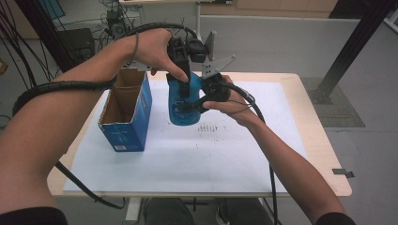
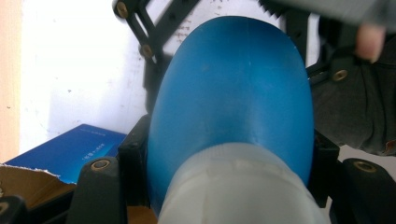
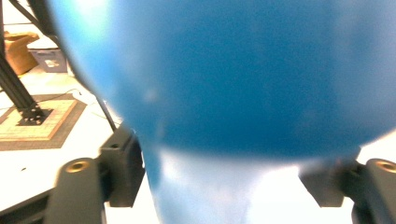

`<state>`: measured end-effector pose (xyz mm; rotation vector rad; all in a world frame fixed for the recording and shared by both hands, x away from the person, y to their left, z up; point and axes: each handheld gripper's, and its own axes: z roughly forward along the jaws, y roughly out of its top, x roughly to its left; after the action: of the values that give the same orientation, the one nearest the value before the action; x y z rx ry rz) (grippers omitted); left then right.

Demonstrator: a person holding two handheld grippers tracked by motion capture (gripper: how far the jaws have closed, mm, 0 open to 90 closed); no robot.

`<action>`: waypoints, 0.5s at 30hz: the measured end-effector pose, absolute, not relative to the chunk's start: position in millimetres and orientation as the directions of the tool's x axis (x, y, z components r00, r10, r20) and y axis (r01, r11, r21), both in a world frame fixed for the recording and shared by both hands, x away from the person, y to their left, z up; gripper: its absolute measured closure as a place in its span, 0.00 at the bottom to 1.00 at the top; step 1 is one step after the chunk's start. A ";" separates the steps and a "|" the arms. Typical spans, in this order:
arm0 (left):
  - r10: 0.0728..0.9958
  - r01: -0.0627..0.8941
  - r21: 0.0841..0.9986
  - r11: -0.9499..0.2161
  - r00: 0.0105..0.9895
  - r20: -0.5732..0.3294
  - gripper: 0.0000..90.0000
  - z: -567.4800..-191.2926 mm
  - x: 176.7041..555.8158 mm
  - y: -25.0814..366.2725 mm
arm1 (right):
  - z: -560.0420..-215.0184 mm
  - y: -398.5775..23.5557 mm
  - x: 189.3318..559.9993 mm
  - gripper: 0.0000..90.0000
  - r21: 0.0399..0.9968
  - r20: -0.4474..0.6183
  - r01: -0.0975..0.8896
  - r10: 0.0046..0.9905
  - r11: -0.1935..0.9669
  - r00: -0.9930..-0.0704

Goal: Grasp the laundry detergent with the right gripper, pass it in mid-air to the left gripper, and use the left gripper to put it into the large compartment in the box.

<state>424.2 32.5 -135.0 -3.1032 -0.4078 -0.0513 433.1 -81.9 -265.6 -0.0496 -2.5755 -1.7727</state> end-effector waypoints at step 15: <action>0.385 0.384 0.020 -0.923 0.921 0.064 0.41 -120.6 432.2 45.6 | -256.5 -124.8 427.8 0.08 0.884 0.085 0.163 0.194 0.437 -0.977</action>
<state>432.2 45.6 -120.6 -3.0858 -0.6174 -0.1054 427.8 -124.8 -256.5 -0.3340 -2.6879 -1.6486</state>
